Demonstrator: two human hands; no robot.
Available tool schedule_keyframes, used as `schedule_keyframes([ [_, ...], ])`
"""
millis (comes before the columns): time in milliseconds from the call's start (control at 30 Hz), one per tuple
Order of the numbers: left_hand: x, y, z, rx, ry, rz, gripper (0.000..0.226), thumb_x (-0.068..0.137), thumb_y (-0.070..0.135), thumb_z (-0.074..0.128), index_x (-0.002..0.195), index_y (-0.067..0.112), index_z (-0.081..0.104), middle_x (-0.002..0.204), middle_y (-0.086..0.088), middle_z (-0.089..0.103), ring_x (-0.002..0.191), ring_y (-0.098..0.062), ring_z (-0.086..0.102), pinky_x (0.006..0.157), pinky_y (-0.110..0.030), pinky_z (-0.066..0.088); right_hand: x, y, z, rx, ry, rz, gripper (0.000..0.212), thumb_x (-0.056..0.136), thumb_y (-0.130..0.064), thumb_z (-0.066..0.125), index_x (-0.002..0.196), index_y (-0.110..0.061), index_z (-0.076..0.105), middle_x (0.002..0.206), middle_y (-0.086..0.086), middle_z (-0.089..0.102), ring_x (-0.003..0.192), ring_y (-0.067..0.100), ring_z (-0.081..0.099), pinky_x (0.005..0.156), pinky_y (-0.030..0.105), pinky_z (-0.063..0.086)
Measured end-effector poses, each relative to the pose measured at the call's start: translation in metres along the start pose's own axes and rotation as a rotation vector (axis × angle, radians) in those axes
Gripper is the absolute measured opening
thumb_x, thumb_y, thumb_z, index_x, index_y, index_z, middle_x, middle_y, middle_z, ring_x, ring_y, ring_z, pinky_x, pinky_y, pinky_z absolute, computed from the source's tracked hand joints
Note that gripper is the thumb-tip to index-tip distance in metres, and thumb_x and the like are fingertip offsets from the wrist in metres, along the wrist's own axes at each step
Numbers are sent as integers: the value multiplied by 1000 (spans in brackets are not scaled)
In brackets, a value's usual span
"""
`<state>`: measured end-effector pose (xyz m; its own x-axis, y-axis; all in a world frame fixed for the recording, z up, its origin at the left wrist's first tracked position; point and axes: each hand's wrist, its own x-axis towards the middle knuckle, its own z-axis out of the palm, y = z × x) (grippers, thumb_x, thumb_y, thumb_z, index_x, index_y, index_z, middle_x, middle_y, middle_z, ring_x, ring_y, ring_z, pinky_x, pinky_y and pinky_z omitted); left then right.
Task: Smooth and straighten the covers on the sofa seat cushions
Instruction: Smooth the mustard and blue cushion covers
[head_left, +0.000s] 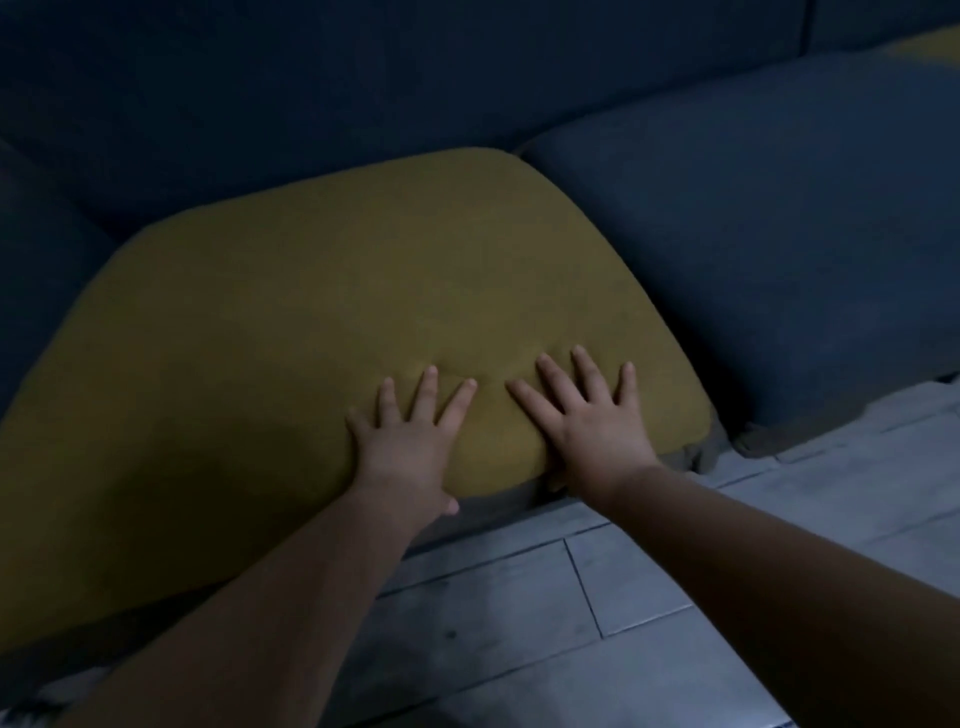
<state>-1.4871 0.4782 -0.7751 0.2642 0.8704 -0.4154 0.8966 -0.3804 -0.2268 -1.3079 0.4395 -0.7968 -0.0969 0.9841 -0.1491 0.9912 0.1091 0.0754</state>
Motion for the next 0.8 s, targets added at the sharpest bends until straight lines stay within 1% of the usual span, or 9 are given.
schedule_keyframes([
  [133, -10, 5, -5, -31, 99, 32, 129, 71, 65, 69, 141, 36, -34, 153, -2, -36, 144, -37, -21, 114, -63, 5, -17, 17, 5, 47, 125, -58, 122, 78, -54, 69, 141, -37, -34, 159, 4, -23, 144, 36, -20, 111, 67, -2],
  [200, -6, 26, -16, -24, 198, 129, 127, 69, 74, 63, 144, 32, -31, 154, 2, -35, 144, -31, -23, 114, -63, 3, -18, 26, 11, 46, 180, -49, 128, 69, -59, 74, 145, -36, -26, 161, 8, -15, 145, 38, -14, 110, 69, 2],
  [267, 7, 57, -28, -45, 250, 198, 129, 67, 77, 61, 146, 28, -28, 153, 4, -36, 143, -31, -27, 113, -65, 0, -15, 37, 15, 73, 208, 40, 138, 53, -68, 77, 151, -31, -13, 161, 12, 0, 145, 43, -1, 106, 72, 10],
  [300, 14, 70, -32, -59, 241, 201, 130, 66, 77, 61, 146, 25, -28, 153, 3, -36, 142, -32, -28, 111, -66, -2, -13, 43, 16, 93, 173, 66, 139, 53, -70, 76, 150, -29, -15, 161, 13, -3, 145, 43, -3, 106, 72, 9],
  [400, 32, 91, -27, 4, 187, 172, 122, 76, 71, 57, 147, 16, -26, 156, -3, -31, 143, -36, -23, 111, -69, 2, -9, 43, 22, 121, 56, 74, 121, 76, -63, 64, 145, -27, -30, 156, 6, -28, 142, 38, -24, 109, 67, -4],
  [500, 38, 98, -21, 89, 194, 151, 102, 90, 60, 47, 149, 14, -22, 157, -7, -27, 144, -39, -17, 110, -69, 7, -3, 41, 25, 156, 34, 74, 99, 89, -53, 54, 150, -26, -19, 159, 7, -22, 143, 39, -21, 109, 68, -5],
  [567, 40, 102, -26, 126, 148, 155, 96, 93, 55, 45, 149, 13, -20, 158, -8, -24, 144, -41, -15, 110, -70, 9, 2, 42, 24, 189, -1, 60, 93, 91, -49, 53, 151, -25, -13, 160, 7, -17, 144, 39, -18, 108, 68, -5],
  [733, 36, 103, -41, 128, 29, 141, 108, 85, 69, 46, 147, 15, -25, 156, -7, -29, 144, -40, -18, 112, -67, 9, -4, 70, 14, 300, -56, -47, 101, 86, -43, 64, 151, -34, -13, 160, -4, -20, 145, 27, -19, 112, 61, -5],
  [800, 31, 104, -45, 73, 34, 103, 118, 78, 76, 47, 146, 17, -28, 156, -4, -29, 144, -39, -20, 113, -65, 7, -11, 100, 5, 291, -36, -136, 94, 90, -34, 61, 152, -36, -9, 160, -7, -18, 147, 20, -15, 117, 54, -3],
])
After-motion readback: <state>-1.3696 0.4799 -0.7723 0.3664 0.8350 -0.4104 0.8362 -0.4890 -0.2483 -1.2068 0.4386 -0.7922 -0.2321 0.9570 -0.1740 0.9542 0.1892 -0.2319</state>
